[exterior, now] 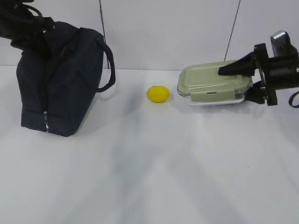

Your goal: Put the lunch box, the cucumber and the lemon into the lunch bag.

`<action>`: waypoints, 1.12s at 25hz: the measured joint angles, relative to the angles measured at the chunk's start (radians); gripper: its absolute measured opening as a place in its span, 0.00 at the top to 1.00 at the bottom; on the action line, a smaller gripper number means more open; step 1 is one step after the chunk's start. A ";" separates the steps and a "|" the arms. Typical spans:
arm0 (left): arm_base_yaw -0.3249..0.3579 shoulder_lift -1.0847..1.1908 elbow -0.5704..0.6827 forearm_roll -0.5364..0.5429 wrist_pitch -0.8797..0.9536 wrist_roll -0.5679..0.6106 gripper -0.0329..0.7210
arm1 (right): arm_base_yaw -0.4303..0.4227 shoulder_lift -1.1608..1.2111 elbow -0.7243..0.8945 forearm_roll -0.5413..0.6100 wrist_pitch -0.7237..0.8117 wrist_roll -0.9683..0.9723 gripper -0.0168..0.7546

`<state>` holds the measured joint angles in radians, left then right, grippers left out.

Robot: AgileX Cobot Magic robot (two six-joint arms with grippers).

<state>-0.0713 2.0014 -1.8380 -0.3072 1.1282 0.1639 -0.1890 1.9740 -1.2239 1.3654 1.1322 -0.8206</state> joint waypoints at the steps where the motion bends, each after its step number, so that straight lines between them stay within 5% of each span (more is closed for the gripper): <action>1: -0.007 0.000 0.000 0.000 -0.002 0.000 0.94 | 0.010 -0.004 -0.014 0.000 0.000 0.013 0.30; 28: -0.241 0.000 0.000 0.076 -0.070 -0.085 0.94 | 0.194 -0.010 -0.248 0.183 0.031 0.121 0.30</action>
<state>-0.3126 2.0014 -1.8380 -0.2312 1.0579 0.0789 0.0046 1.9641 -1.4719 1.5486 1.1635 -0.6996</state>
